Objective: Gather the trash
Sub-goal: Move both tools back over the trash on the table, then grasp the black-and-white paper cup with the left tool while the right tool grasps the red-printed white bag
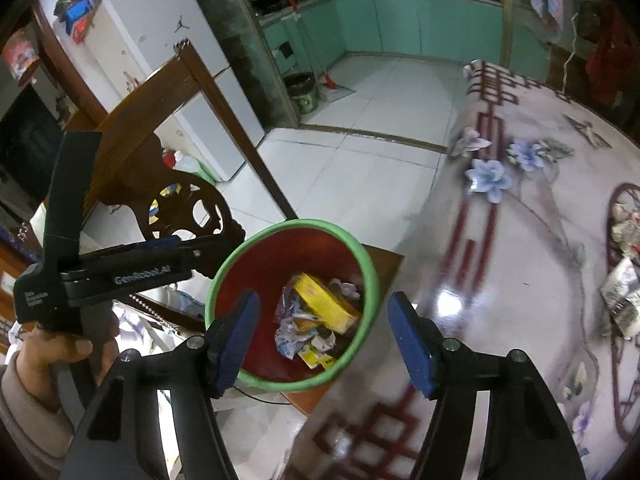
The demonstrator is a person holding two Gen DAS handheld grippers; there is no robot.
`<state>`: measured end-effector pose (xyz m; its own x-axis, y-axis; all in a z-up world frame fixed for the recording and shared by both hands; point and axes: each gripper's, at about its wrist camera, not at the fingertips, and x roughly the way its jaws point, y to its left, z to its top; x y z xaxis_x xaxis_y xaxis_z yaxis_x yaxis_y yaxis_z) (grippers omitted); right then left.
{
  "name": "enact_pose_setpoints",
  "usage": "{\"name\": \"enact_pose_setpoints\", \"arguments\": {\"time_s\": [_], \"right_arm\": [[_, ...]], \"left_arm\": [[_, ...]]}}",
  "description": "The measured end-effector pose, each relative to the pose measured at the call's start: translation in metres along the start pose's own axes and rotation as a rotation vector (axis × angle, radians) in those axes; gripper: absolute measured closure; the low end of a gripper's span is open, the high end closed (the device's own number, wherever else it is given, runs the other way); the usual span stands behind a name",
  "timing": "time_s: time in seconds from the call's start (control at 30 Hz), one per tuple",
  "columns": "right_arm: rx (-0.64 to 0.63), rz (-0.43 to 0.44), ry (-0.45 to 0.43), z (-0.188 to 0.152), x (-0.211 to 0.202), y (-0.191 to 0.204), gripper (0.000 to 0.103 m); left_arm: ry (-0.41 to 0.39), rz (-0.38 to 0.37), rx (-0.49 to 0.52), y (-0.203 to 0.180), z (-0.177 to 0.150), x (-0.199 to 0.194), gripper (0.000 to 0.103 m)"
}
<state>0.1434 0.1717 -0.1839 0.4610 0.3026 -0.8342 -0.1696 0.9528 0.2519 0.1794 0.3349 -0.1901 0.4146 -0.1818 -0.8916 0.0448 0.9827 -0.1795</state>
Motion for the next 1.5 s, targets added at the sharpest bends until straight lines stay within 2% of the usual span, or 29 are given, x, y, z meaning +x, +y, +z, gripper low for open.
{"name": "enact_pose_setpoints", "arguments": {"time_s": [0.1,0.33,0.47,0.63,0.7,0.73,0.83,1.0,1.07,1.17,1.2,1.23,1.27,1.33,1.5], "right_arm": [[0.021,-0.043,-0.027,-0.009,-0.022,-0.022,0.037],[0.153,-0.201,-0.072,-0.040,-0.089,-0.109,0.037],[0.233,-0.300,-0.127,-0.057,-0.150,-0.179,0.037],[0.350,-0.400,-0.241,-0.056,-0.222,-0.284,0.037],[0.377,-0.442,-0.285,-0.049,-0.240,-0.332,0.027],[0.380,-0.453,-0.290,-0.044,-0.243,-0.351,0.026],[0.344,-0.497,-0.245,-0.024,-0.234,-0.424,0.026],[0.214,-0.526,-0.048,0.008,-0.170,-0.532,0.026],[0.207,-0.532,0.009,0.015,-0.147,-0.565,0.026],[0.224,-0.488,0.021,0.020,-0.126,-0.597,0.027],[0.227,-0.471,0.024,0.021,-0.121,-0.602,0.032],[0.228,-0.452,0.030,0.022,-0.116,-0.606,0.044],[0.227,-0.434,0.028,0.021,-0.111,-0.607,0.073],[0.233,-0.386,0.007,0.018,-0.110,-0.609,0.073],[0.268,-0.259,-0.118,0.001,-0.142,-0.589,0.073]], "left_arm": [[-0.006,-0.009,0.037,-0.017,-0.005,-0.006,0.033],[0.023,-0.088,0.139,-0.080,-0.019,-0.003,0.031],[0.050,-0.123,0.219,-0.129,-0.031,0.002,0.031],[0.070,-0.137,0.268,-0.187,-0.049,0.007,0.029],[0.076,-0.134,0.270,-0.211,-0.056,0.009,0.029],[0.082,-0.132,0.267,-0.222,-0.060,0.010,0.029],[0.107,-0.133,0.242,-0.261,-0.072,0.014,0.029],[0.102,-0.104,0.200,-0.312,-0.085,0.014,0.025],[0.105,-0.090,0.182,-0.329,-0.087,0.016,0.025],[0.108,-0.071,0.152,-0.349,-0.084,0.020,0.023],[0.109,-0.068,0.142,-0.355,-0.082,0.023,0.023],[0.111,-0.066,0.132,-0.361,-0.080,0.026,0.023],[0.116,-0.064,0.123,-0.367,-0.077,0.031,0.023],[0.126,-0.065,0.106,-0.376,-0.070,0.041,0.023],[0.137,-0.096,0.021,-0.398,-0.051,0.071,0.023]]}}
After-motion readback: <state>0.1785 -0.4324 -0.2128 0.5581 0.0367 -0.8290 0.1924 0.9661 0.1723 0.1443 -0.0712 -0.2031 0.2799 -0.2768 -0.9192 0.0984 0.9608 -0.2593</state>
